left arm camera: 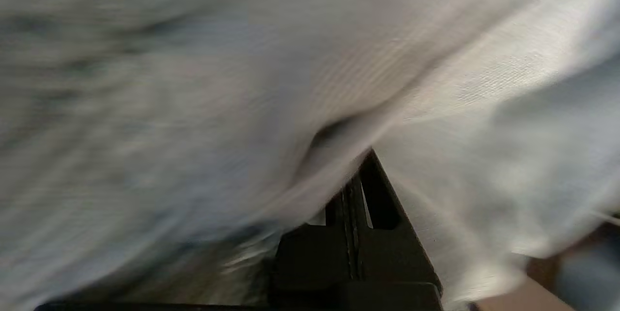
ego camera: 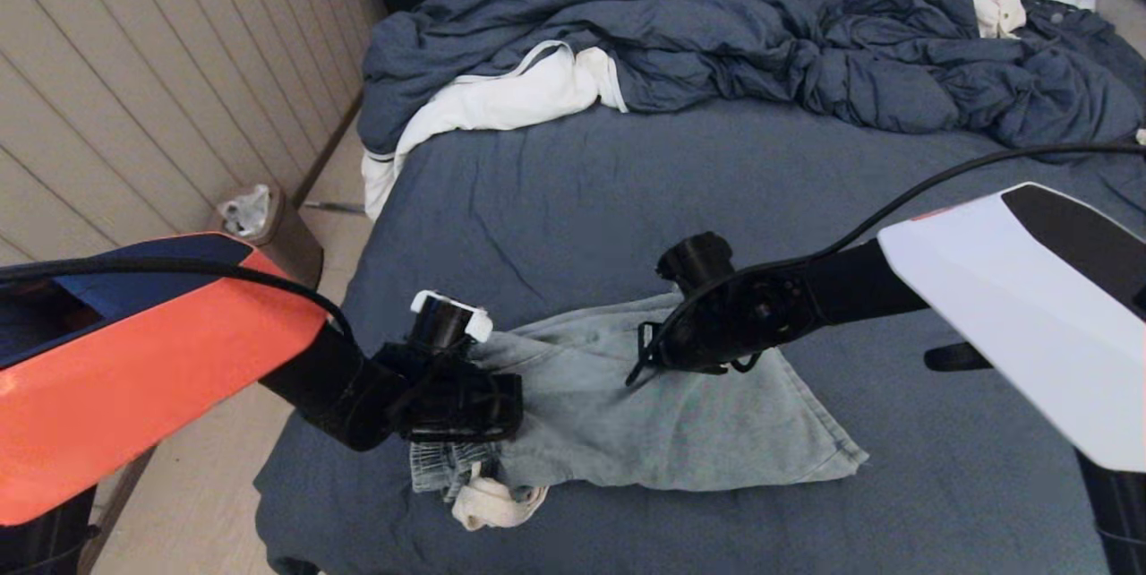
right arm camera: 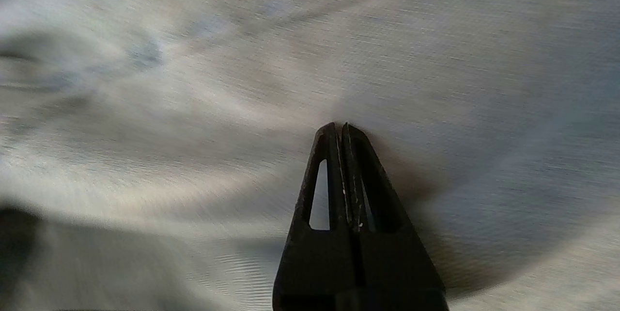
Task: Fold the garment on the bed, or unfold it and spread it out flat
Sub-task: Fold the blue shorts
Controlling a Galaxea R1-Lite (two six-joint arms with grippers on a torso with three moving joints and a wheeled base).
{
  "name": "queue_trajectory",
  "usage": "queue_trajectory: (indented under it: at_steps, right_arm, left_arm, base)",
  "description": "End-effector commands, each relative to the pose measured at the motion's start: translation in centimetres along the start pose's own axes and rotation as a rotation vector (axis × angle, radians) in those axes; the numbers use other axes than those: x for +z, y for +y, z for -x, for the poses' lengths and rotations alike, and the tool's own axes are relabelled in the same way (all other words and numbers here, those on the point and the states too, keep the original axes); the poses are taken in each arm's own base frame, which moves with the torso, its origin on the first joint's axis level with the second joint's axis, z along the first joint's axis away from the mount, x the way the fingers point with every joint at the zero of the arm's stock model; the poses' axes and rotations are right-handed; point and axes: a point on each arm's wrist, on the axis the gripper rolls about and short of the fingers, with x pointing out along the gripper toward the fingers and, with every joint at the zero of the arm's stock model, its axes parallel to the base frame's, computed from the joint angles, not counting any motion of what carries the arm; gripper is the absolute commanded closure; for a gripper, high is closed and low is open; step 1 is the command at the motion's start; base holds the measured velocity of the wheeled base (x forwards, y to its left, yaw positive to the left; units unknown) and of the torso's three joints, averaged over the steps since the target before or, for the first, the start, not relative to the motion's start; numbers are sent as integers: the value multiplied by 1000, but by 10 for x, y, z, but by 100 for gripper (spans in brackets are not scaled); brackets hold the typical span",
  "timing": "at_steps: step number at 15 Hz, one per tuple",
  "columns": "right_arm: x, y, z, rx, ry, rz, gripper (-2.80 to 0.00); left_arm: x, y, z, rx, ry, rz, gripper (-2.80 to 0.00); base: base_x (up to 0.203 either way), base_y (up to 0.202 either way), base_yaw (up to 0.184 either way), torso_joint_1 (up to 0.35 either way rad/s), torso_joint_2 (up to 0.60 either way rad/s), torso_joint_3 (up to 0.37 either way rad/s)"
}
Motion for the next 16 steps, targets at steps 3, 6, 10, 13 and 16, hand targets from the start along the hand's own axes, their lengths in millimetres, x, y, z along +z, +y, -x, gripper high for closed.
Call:
queue_trajectory:
  at_steps: [3, 6, 10, 13, 16]
  right_arm:
    - [2, -28, 1, -49, 10, -45, 0]
    - [15, -48, 11, -69, -26, -80, 0]
    - [29, -87, 24, -124, -62, -128, 0]
    - [35, -118, 30, -159, -76, -178, 0]
    - [43, -131, 42, -146, -105, -204, 0]
  left_arm:
    - [15, 46, 8, 76, -46, 57, 0]
    - [20, 52, 10, 76, -75, 63, 0]
    - [21, 48, 21, 69, -86, 60, 0]
    - [22, 42, 34, 61, -98, 54, 0]
    - [27, 29, 59, 36, -142, 38, 0]
  base:
    - [0, 0, 0, 0, 0, 0]
    - [0, 0, 0, 0, 0, 0]
    - [0, 0, 0, 0, 0, 0]
    - [0, 0, 0, 0, 0, 0]
    - [0, 0, 0, 0, 0, 0]
